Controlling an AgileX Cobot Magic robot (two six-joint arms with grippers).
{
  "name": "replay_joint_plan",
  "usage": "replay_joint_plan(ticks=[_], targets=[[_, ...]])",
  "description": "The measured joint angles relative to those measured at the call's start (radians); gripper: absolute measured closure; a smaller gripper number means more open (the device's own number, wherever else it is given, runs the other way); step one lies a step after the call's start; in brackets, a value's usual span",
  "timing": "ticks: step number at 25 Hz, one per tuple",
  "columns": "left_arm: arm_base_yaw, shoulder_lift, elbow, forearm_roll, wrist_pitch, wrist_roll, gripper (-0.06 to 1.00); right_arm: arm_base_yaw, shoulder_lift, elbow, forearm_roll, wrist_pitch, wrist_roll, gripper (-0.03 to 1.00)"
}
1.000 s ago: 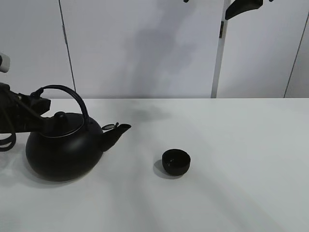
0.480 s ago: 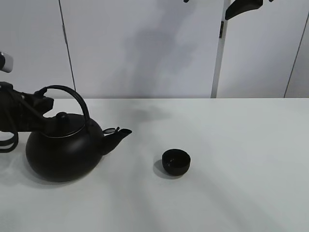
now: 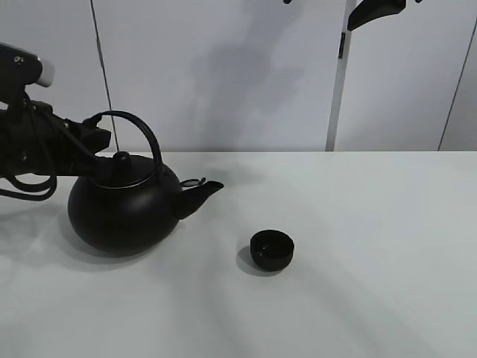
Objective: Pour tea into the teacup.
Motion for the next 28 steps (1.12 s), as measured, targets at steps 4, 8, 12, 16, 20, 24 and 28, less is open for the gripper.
replay_joint_plan(ticks=[4, 8, 12, 16, 20, 24, 28], targets=[[-0.032, 0.000, -0.036, 0.002, 0.057, -0.004, 0.84, 0.000, 0.000, 0.000, 0.000, 0.000, 0.000, 0.36], [-0.084, 0.001, -0.089, 0.007, 0.136, -0.002, 0.84, 0.000, 0.000, 0.000, 0.000, -0.002, 0.000, 0.36], [-0.094, 0.001, -0.125, 0.024, 0.158, -0.003, 0.84, 0.000, 0.000, 0.000, 0.000, -0.002, 0.000, 0.36], [-0.099, 0.001, -0.154, 0.023, 0.191, -0.001, 0.84, 0.000, 0.000, 0.000, 0.000, -0.002, 0.000, 0.36], [-0.104, 0.001, -0.159, 0.020, 0.208, 0.001, 0.84, 0.000, 0.000, 0.000, 0.000, -0.003, 0.000, 0.36], [-0.113, 0.001, -0.159, 0.026, 0.217, 0.001, 0.84, 0.000, 0.000, 0.000, 0.000, -0.005, 0.000, 0.36], [-0.120, 0.001, -0.159, 0.029, 0.217, 0.028, 0.84, 0.000, 0.000, 0.000, 0.000, -0.005, 0.000, 0.36]])
